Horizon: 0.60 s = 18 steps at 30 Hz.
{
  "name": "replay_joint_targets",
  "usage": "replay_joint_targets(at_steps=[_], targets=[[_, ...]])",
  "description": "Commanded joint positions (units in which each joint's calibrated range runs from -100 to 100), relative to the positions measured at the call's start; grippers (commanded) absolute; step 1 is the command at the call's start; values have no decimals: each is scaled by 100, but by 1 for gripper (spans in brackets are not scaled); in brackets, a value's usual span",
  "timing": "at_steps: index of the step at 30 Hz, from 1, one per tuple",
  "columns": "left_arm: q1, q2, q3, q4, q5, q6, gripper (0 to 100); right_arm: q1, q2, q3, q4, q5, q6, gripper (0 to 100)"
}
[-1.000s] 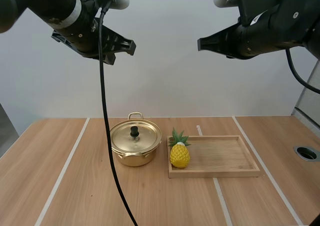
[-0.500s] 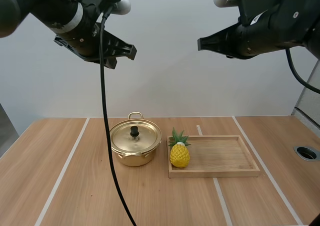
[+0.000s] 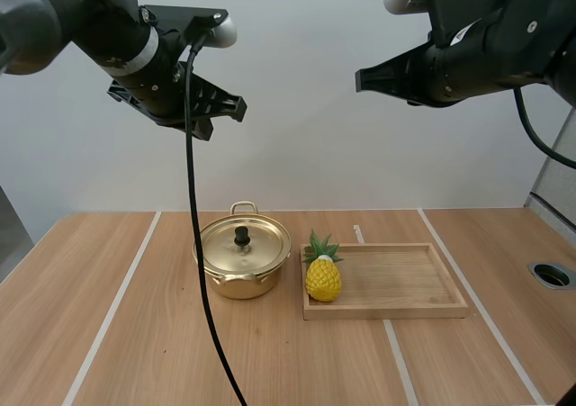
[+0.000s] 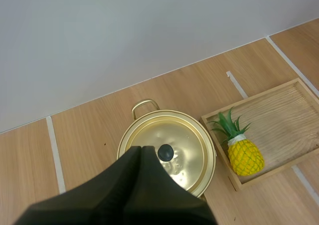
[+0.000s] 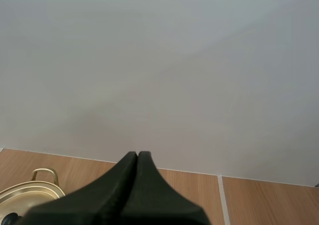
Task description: Open the pot, put the pineapple inside, and close it
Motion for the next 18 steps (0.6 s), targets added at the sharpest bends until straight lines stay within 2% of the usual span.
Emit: replay_joint_targets(at_steps=[1, 3, 4, 5, 6, 7, 8, 9, 12, 18], targets=[[-15, -5, 13, -101, 0, 23, 0, -15, -22, -66, 19, 29, -43, 0], [-15, -5, 13, -101, 0, 23, 3, -15, -22, -66, 19, 29, -43, 0], [-15, -5, 13, -101, 0, 23, 9, -15, -22, -66, 19, 29, -43, 0], [-15, -5, 13, -101, 0, 41, 20, -15, -22, -66, 19, 26, -43, 0], [-15, -5, 13, -101, 0, 110, 37, -15, -22, -66, 19, 26, -43, 0], [-15, -5, 13, -123, 0, 196, 59, -15, -22, -66, 19, 26, -43, 0], [-15, -5, 13, -144, 0, 299, 86, -15, -22, -66, 1, 26, -43, 0], [-15, -5, 13, -154, 0, 309, 100, -15, -22, -66, -13, 26, -51, 0], [-15, -5, 13, -143, 0, 78, 100, -15, -22, -66, -50, 26, -63, 0], [-15, 38, 13, -172, 0, 123, 100, -15, -22, -66, -65, 26, -63, 0]])
